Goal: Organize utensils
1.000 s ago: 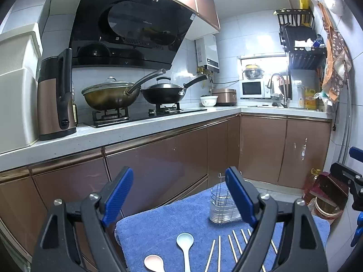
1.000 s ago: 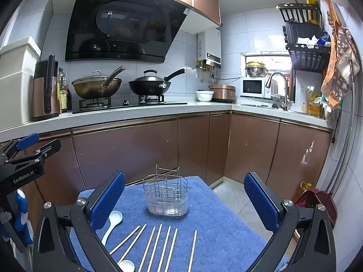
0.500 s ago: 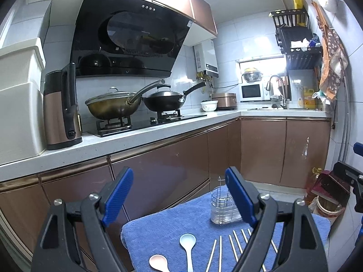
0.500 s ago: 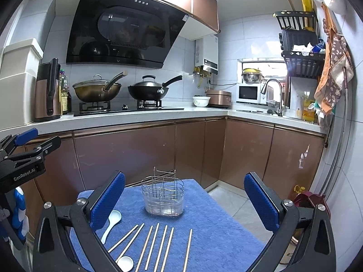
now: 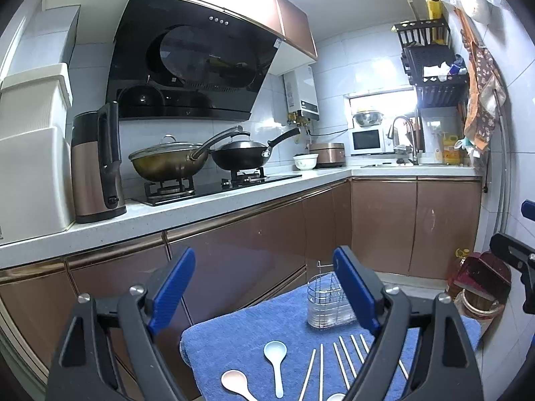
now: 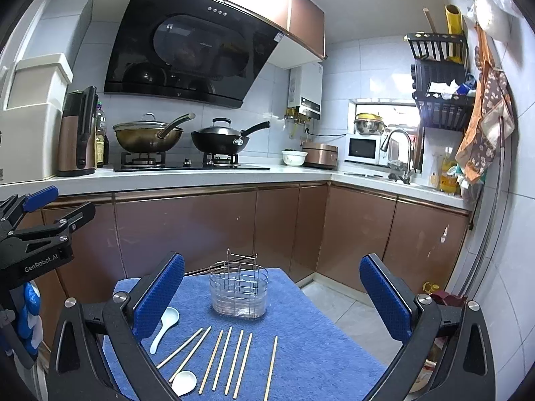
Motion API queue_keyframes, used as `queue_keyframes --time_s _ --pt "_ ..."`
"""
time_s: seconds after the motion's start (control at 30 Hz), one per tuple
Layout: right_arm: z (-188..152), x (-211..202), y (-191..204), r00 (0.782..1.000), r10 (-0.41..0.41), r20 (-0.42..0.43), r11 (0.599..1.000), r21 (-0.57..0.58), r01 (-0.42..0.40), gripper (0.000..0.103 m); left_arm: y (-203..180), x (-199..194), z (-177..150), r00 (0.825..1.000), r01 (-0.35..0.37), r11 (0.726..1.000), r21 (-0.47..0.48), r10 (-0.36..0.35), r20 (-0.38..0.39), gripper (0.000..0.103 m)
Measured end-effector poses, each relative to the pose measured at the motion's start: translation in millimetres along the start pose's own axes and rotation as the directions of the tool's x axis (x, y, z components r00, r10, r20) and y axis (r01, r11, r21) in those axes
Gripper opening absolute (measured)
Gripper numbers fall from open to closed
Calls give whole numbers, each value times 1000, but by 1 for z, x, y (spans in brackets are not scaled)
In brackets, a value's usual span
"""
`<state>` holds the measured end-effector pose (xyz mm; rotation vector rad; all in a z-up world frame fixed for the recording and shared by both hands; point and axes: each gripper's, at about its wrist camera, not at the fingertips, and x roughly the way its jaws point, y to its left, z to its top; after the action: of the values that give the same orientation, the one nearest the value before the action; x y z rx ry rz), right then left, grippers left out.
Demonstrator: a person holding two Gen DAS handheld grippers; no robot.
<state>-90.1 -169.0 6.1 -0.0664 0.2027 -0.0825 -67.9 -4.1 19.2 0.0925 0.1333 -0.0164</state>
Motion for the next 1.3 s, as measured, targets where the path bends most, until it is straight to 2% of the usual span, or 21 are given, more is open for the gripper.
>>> queue_keyframes --time_s 0.37,0.6,0.73,0.87,1.13,1.23,1.3 --pt "4 -3 8 1000 6 14 1000 -22 -6 103 4 1 -4 1000 3 1000 7 -3 8 84" --pt "3 11 5 1000 21 2 1000 -22 -21 103 9 4 -3 999 7 999 -51 -5 34 84" --pt "2 21 6 999 34 -5 999 -21 -34 103 16 4 -2 997 -20 996 -89 27 79 84" --pt "1 33 7 999 48 -17 999 -19 -48 103 19 9 -2 995 -35 994 -102 44 87 84" --pt "-4 67 5 996 67 -65 998 -11 -68 103 19 55 -10 997 -24 997 -73 19 -71 84" --pt "-5 79 -2 995 61 -77 998 -3 -62 103 23 79 -22 987 6 995 -99 -22 -162 84" --pt "-11 89 -10 993 63 -96 998 14 -62 103 24 98 -36 970 33 992 -118 -60 -235 84"
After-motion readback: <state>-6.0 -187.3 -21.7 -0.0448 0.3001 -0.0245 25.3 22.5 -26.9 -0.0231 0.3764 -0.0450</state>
